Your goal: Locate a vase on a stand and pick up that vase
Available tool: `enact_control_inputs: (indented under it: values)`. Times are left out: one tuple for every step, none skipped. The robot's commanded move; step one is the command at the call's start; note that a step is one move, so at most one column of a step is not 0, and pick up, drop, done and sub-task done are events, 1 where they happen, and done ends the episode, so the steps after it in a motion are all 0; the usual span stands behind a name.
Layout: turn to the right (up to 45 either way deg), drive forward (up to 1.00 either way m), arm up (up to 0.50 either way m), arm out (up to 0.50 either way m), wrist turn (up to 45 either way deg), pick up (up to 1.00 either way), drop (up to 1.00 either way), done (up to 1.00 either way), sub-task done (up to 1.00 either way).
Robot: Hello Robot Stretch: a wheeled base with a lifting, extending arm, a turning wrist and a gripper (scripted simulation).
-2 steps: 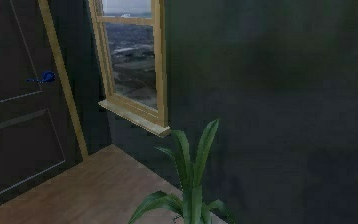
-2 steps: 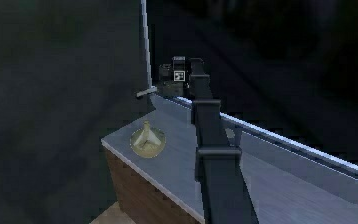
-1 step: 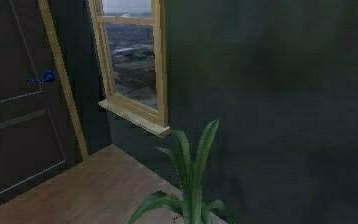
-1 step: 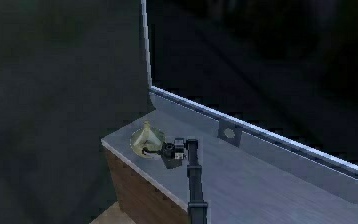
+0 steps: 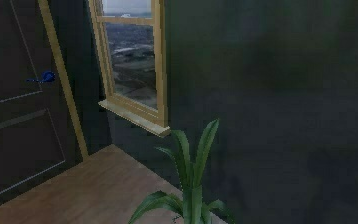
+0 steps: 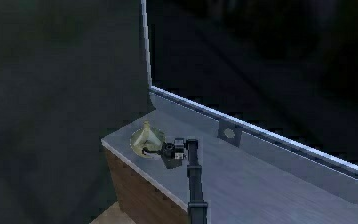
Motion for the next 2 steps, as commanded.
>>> enact_control_inputs:
  values:
    - [0.0, 0.00, 0.10, 0.00, 0.0, 0.00, 0.00, 0.00, 0.00]
    - [0.0, 0.00, 0.00, 0.00, 0.0, 0.00, 0.00, 1.00, 0.00]
